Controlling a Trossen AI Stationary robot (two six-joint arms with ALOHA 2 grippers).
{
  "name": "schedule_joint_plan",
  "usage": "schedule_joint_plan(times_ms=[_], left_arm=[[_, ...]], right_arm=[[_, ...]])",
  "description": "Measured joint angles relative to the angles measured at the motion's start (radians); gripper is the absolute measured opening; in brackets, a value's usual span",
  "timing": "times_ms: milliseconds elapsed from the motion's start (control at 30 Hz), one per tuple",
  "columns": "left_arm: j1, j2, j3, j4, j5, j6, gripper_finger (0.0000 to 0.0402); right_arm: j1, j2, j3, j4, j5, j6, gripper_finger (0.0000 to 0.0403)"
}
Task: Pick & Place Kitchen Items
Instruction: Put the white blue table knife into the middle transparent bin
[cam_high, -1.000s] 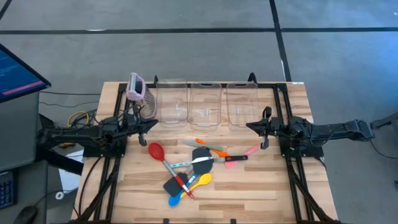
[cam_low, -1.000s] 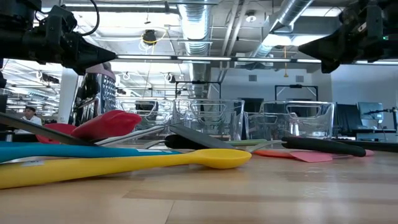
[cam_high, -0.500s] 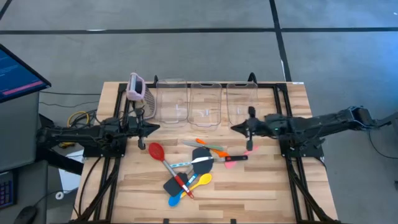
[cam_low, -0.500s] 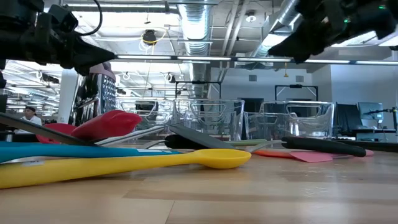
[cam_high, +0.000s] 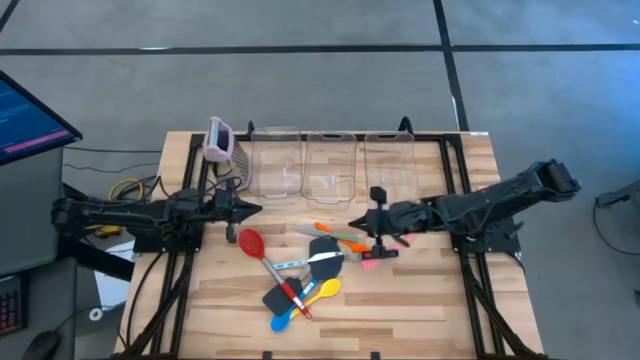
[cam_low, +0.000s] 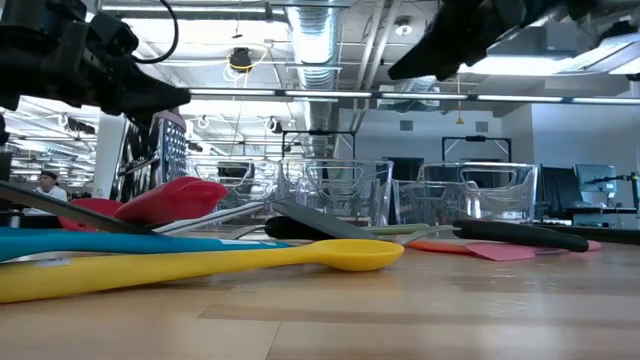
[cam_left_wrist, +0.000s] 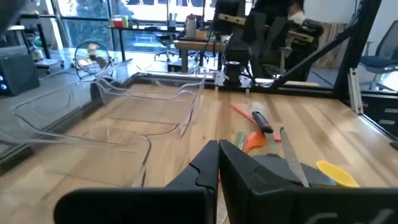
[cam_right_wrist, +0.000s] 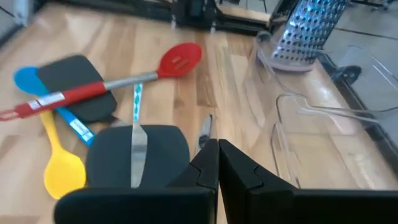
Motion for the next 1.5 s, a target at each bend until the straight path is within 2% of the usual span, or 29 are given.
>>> schedule_joint_plan(times_ms=[167,367,500,767,1167,1300,1500], left_arm=[[-0.012,0.048,0.013,0.001,0.000,0.001,0.0002],[-0.025,0.060,0.013,0.038,0.000,0.000,0.0002],[-0.037,0.059,0.013,0.046,0.000,-0.019,0.0002],[-0.076,0.059,0.013,0.052,0.000,-0.023,0.0002],[-0.084,0.057,0.015,0.067,-0.001,-0.011,0.0002],[-0.084,0.058,0.015,0.075,-0.001,0.028,0.0002],[-0.084,0.058,0.015,0.082,-0.002,0.036,0.0002]], right_arm=[[0.069,0.100,0.091,-0.087,0.082,0.001,0.0000],[0.140,0.228,0.175,-0.090,0.144,0.003,0.0000],[0.182,0.317,0.241,-0.103,0.222,0.003,0.0000],[0.255,0.503,0.426,-0.276,0.394,0.010,0.0000],[0.304,0.699,0.632,-0.474,0.382,-0.004,0.0000],[0.310,0.737,0.670,-0.526,0.383,-0.066,0.0001],[0.304,0.738,0.673,-0.582,0.387,-0.071,0.0033]])
